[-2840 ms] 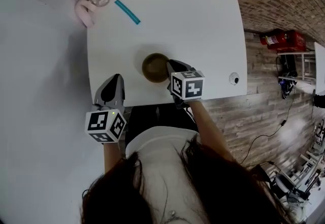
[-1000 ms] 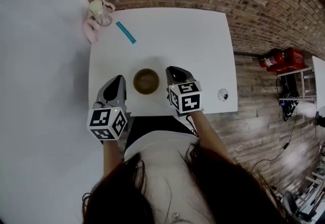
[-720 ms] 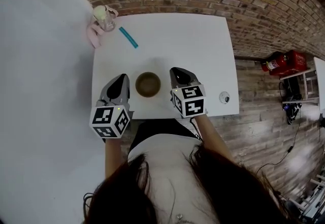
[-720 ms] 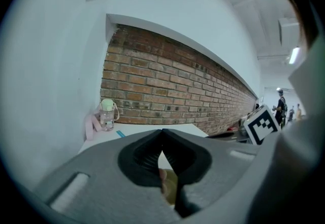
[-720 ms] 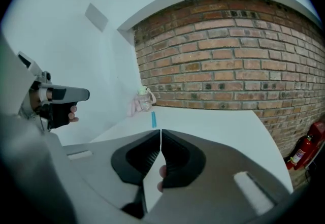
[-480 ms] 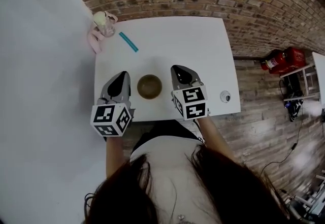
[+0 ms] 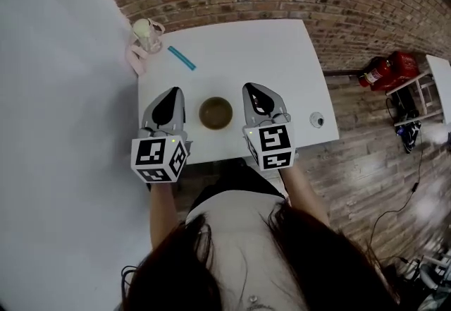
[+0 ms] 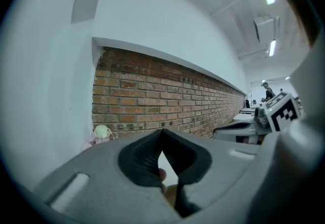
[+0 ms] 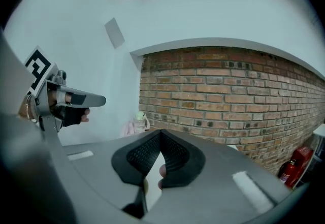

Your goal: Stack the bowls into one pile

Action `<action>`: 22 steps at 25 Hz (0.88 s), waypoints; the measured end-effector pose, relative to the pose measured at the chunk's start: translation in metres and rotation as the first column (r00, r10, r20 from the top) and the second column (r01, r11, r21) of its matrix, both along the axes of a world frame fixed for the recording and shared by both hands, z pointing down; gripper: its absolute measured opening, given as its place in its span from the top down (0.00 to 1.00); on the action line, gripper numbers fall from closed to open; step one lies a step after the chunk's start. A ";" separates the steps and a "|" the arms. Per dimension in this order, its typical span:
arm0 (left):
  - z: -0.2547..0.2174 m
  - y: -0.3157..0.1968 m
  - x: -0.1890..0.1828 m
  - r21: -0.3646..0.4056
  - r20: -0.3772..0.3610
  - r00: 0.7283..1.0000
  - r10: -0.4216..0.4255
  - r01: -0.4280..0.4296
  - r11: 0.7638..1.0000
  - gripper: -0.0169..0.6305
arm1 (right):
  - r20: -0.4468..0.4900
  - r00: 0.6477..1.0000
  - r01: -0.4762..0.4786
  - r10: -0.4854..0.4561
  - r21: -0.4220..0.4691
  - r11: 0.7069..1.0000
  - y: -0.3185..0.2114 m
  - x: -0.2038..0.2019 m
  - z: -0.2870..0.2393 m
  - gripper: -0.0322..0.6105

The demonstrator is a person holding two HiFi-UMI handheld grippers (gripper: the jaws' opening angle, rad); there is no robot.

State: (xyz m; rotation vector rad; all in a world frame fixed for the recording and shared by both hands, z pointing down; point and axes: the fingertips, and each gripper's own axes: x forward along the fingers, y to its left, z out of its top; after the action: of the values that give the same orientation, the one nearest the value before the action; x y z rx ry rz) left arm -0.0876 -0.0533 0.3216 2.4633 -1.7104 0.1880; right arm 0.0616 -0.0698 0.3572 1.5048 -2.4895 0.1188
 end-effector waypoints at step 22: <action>-0.048 0.055 -0.027 0.153 -0.019 0.999 0.045 -0.042 0.987 0.97 | 0.060 0.989 -0.143 0.133 0.239 0.960 0.075 -0.003 -0.078 0.95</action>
State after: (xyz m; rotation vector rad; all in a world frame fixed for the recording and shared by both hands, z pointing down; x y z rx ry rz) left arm -0.1148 0.0021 0.2737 2.6012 -1.7235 0.0344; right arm 0.0583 0.0052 0.2794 1.7900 -2.5050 -0.1373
